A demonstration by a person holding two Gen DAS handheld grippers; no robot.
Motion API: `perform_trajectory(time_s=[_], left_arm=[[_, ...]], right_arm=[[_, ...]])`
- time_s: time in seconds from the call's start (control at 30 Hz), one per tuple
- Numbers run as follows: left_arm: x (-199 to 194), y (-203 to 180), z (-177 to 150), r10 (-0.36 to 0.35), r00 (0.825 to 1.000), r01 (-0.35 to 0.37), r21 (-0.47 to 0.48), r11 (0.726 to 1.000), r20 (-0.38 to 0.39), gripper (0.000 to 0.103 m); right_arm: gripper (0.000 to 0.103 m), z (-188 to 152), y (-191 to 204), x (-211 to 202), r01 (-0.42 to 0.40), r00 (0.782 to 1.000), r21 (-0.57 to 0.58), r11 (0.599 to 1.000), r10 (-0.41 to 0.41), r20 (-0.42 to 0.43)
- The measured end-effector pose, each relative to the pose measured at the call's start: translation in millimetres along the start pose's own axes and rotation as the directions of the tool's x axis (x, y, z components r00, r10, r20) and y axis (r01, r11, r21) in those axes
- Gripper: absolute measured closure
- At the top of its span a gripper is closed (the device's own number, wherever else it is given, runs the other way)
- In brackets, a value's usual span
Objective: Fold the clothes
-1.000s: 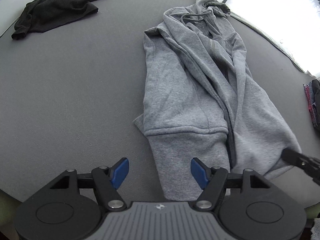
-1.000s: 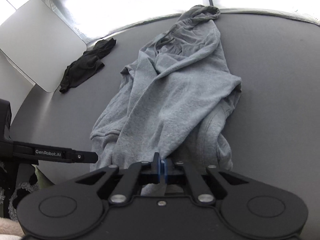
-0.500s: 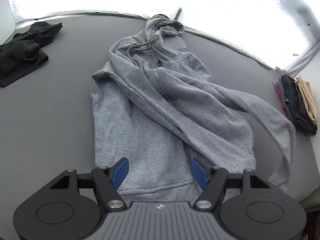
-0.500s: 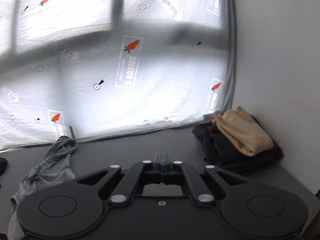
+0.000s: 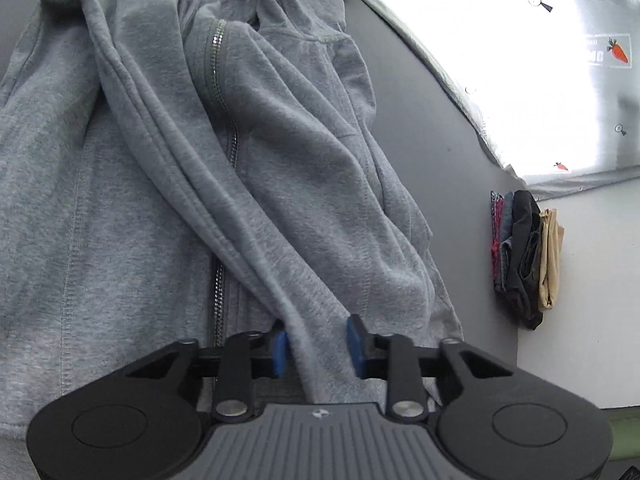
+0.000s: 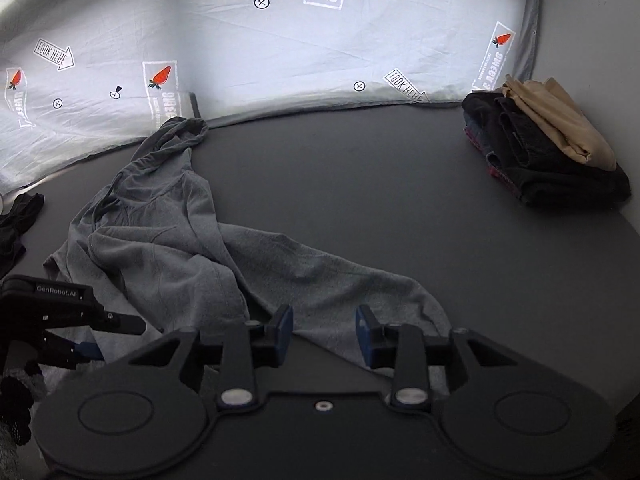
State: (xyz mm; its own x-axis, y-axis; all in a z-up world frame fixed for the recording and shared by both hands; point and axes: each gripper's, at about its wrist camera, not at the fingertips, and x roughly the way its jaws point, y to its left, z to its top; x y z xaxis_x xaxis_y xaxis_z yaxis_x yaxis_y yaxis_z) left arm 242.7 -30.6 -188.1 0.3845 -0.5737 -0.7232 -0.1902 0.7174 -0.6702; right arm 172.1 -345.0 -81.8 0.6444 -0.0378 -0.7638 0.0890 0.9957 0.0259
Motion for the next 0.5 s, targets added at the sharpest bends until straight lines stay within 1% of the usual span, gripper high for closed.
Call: perform_trajectory(time_s=[0.07,0.13,0.17,0.2,0.23,0.3,0.33,0.37,0.4,0.43,0.47,0.5], left_arm=[[-24,4,8,-0.027,0.997,0.029,-0.016,0.999,0.068,0.098],[-59,11,18,-0.043,0.987,0.049,-0.037,0.998,0.157,0.098],[-83,15,26,-0.032,0.976,0.040,-0.034,0.999,0.217,0.098],[-110,21,34,-0.006,0.959,0.014,-0.025,1.000,0.283,0.099],[-135,27,42,0.020,0.938,-0.014,-0.019,1.000,0.345,0.098],[-186,43,56,0.096,0.888,-0.090,-0.035,0.995,0.451,0.098],[-210,52,62,0.136,0.859,-0.130,-0.047,0.990,0.494,0.098],[-230,64,66,0.189,0.827,-0.173,-0.080,0.982,0.530,0.097],[-247,75,69,0.251,0.790,-0.217,-0.128,0.968,0.559,0.095],[-264,87,72,0.312,0.750,-0.257,-0.177,0.950,0.584,0.087],[-277,99,74,0.380,0.706,-0.299,-0.234,0.925,0.597,0.075],[-286,110,74,0.457,0.658,-0.346,-0.298,0.889,0.598,0.068]], right_arm=[[0.067,-12,11,1,-0.021,0.999,-0.024,0.999,0.020,-0.032],[0.066,-14,14,3,-0.034,0.998,-0.031,0.999,0.033,-0.054],[0.066,-14,14,4,-0.040,0.997,-0.029,0.999,0.038,-0.061],[0.066,-14,13,6,-0.046,0.997,-0.026,0.999,0.044,-0.069],[0.066,-13,13,8,-0.049,0.996,-0.022,0.999,0.047,-0.072],[0.066,-10,13,11,-0.043,0.996,-0.033,0.999,0.041,-0.076],[0.065,-8,13,14,-0.042,0.996,-0.040,0.998,0.038,-0.082],[0.065,-7,14,17,-0.041,0.995,-0.046,0.998,0.037,-0.089],[0.065,-6,16,19,-0.050,0.995,-0.051,0.997,0.045,-0.093],[0.064,-5,19,21,-0.061,0.994,-0.057,0.997,0.055,-0.098],[0.064,-4,22,23,-0.072,0.993,-0.063,0.995,0.065,-0.102],[0.062,-3,24,24,-0.082,0.991,-0.069,0.994,0.075,-0.107]])
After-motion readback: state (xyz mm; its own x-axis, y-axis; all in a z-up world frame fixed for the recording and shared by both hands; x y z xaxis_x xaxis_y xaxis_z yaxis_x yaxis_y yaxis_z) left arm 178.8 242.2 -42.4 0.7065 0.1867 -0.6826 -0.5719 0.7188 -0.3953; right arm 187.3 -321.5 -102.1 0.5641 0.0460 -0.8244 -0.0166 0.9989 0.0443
